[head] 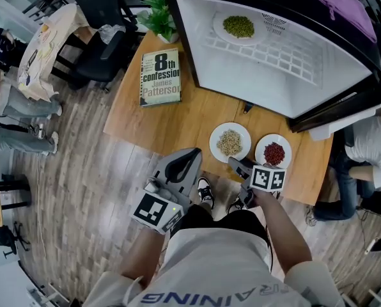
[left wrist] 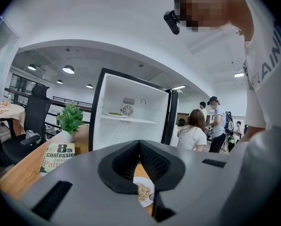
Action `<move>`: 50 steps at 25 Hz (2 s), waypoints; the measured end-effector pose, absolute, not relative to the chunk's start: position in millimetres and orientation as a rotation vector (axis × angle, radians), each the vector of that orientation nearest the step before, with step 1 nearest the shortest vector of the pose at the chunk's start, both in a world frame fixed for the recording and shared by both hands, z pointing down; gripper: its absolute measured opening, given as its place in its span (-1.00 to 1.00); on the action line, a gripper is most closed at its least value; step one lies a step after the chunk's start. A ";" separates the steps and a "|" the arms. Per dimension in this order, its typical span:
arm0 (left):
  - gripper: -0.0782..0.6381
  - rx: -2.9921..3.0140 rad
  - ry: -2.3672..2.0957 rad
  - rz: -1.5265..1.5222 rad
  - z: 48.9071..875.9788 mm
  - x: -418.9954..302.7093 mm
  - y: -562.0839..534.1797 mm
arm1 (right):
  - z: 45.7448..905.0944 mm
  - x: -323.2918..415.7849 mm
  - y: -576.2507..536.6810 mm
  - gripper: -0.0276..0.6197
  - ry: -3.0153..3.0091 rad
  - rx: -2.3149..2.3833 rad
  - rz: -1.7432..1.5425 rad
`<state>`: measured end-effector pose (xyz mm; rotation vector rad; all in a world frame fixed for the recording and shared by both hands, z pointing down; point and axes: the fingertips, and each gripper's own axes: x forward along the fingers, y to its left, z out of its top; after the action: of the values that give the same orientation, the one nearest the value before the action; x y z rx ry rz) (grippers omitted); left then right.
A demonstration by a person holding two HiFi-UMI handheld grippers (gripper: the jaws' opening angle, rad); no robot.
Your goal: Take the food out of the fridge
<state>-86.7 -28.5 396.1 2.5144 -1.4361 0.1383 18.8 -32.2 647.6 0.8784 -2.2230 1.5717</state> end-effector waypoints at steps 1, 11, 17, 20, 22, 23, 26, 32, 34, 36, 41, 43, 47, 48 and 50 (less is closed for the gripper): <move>-0.76 2.513 -1.436 0.138 396.6 -86.8 -28.9 | 649.6 18.3 -30.0 -0.25 -2.215 0.858 1.531; -0.76 2.501 -1.439 0.135 397.8 -88.7 -28.7 | 660.9 15.5 -16.8 -0.17 -2.161 0.723 1.231; -0.76 2.500 -1.441 0.132 399.6 -88.5 -29.7 | 667.3 13.9 -9.1 -0.17 -2.118 0.648 1.031; -0.76 2.499 -1.442 0.127 398.3 -89.1 -29.9 | 669.0 14.2 -4.6 -0.17 -2.087 0.617 0.959; -0.76 2.497 -1.442 0.125 397.9 -89.6 -29.5 | 670.9 16.0 -2.5 -0.17 -2.062 0.608 0.946; -0.76 2.496 -1.441 0.125 398.1 -89.7 -29.2 | 671.6 16.9 -1.9 -0.17 -2.053 0.606 0.947; -0.76 2.496 -1.435 0.127 399.1 -89.4 -28.8 | 671.9 17.9 -2.9 -0.17 -2.039 0.610 0.976; -0.76 2.508 -1.430 0.118 395.4 -85.5 -30.3 | 670.0 24.2 -2.7 -0.17 -2.005 0.628 1.043; -0.76 2.513 -1.426 0.120 394.3 -83.4 -30.7 | 669.3 27.6 -2.3 -0.17 -2.004 0.640 1.066; -0.76 2.516 -1.425 0.119 393.0 -82.2 -31.2 | 664.8 30.6 -2.6 -0.17 -2.012 0.654 1.098; -0.76 2.535 -1.423 0.104 389.3 -74.9 -31.5 | 627.2 39.4 -17.1 -0.70 -2.160 0.770 1.110; -0.76 2.552 -1.423 0.093 383.9 -71.2 -35.2 | 602.2 43.0 -31.0 -0.80 -2.237 0.833 1.134; -0.76 2.579 -1.417 0.073 369.1 -62.9 -40.3 | 548.8 51.8 -51.3 -0.82 -2.355 0.918 1.226; -0.76 2.586 -1.416 0.068 365.4 -60.9 -41.0 | 535.4 55.2 -55.9 -0.82 -2.389 0.944 1.210; -0.76 2.595 -1.418 0.058 358.6 -57.7 -42.2 | 509.6 62.5 -63.8 -0.83 -2.456 0.998 1.147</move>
<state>-57.7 -42.2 358.6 2.5949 -1.4179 0.0584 62.5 -63.8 509.6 0.9982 -2.4556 1.1467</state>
